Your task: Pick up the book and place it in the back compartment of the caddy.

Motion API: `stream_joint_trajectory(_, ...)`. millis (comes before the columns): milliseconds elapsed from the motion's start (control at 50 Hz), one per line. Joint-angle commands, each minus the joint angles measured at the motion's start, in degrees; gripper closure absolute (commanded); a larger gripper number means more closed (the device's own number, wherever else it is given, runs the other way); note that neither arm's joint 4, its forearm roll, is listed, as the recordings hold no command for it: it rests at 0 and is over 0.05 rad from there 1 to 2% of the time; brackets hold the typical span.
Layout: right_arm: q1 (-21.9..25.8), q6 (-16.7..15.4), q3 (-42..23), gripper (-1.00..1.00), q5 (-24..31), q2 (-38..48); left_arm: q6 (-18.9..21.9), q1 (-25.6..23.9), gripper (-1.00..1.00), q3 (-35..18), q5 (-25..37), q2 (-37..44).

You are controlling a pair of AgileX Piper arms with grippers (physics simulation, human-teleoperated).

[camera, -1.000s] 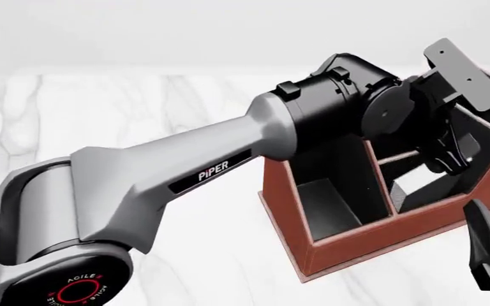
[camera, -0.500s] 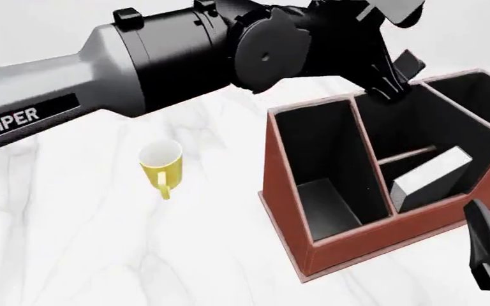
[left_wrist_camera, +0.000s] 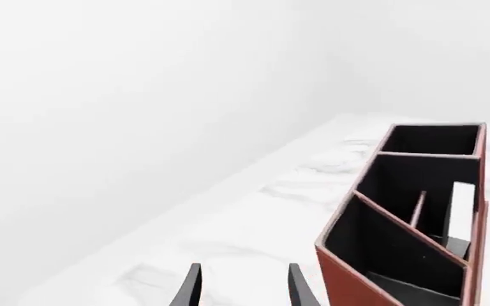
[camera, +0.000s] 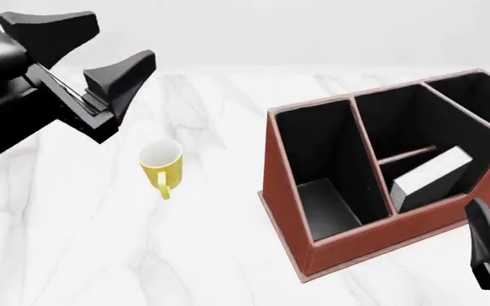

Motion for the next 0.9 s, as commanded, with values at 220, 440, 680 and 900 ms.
stream_joint_trajectory(220, -0.7, -1.6, -0.7, -1.0, 0.2, 1.7, -11.6, 17.2, -1.0, 26.1, -13.4, -20.2)
stream_joint_trajectory(440, 1.9, -4.3, -10.3, -1.0, 5.6, 1.5, -14.6, 23.4, -1.0, 29.3, -16.4, -23.1)
stream_joint_trajectory(680, 6.7, -9.0, -34.1, -1.0, 12.8, 6.4, -16.3, 25.9, -1.0, 32.9, -23.7, -19.0)
stream_joint_trajectory(900, 12.0, -13.1, -71.6, -1.0, 26.7, 9.9, -15.4, 25.1, -1.0, 35.1, -30.4, -12.5)
